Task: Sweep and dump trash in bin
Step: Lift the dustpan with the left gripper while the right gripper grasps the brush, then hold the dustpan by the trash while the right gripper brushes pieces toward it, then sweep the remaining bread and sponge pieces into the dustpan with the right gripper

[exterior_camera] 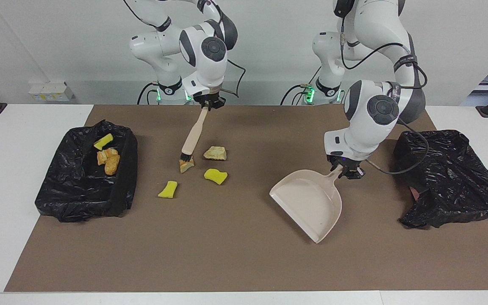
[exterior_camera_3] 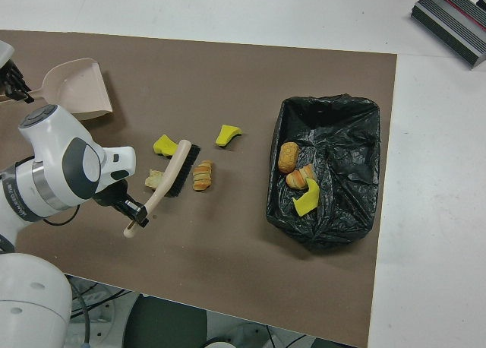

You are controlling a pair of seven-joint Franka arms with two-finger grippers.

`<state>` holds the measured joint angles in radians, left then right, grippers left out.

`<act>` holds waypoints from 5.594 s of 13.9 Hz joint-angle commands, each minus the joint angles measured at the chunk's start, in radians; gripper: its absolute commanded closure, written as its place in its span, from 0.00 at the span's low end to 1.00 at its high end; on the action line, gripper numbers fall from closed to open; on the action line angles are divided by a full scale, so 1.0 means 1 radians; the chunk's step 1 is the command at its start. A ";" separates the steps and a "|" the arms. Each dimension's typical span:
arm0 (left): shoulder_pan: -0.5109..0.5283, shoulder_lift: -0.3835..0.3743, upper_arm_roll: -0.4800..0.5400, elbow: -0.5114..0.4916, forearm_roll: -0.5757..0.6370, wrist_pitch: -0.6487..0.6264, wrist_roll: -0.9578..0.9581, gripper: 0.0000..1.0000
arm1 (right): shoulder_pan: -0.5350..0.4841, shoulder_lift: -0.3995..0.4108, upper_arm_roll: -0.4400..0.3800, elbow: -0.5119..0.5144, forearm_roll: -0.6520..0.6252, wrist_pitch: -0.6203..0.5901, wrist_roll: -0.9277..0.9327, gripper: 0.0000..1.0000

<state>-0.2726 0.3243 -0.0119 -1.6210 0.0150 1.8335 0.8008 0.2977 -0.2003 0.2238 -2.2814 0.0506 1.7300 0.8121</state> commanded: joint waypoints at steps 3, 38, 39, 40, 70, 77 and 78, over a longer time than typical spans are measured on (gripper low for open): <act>-0.008 -0.002 -0.005 0.006 0.036 0.007 0.400 1.00 | -0.149 -0.005 0.014 -0.085 -0.017 0.071 -0.091 1.00; -0.237 -0.243 -0.014 -0.527 0.056 0.388 0.144 1.00 | 0.114 0.375 0.017 0.511 0.148 -0.073 -0.241 1.00; -0.237 -0.243 -0.014 -0.525 0.056 0.388 0.143 1.00 | 0.103 0.377 0.012 0.516 0.115 -0.087 -0.257 1.00; -0.237 -0.243 -0.014 -0.527 0.056 0.386 0.127 1.00 | 0.077 0.377 0.014 0.516 0.067 -0.089 -0.263 1.00; -0.298 -0.265 -0.017 -0.583 0.057 0.383 -0.106 1.00 | 0.017 0.377 0.023 0.287 0.051 0.057 -0.561 1.00; -0.309 -0.263 -0.019 -0.583 0.056 0.415 -0.017 1.00 | 0.080 0.386 0.026 0.361 0.138 0.027 -0.538 1.00; -0.306 -0.261 -0.019 -0.583 0.056 0.420 -0.015 1.00 | 0.081 0.374 0.026 0.364 0.137 -0.013 -0.528 1.00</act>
<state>-0.5626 0.0831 -0.0411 -2.1581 0.0581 2.2146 0.7685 0.3767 0.1866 0.2497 -1.9344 0.1606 1.7671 0.2736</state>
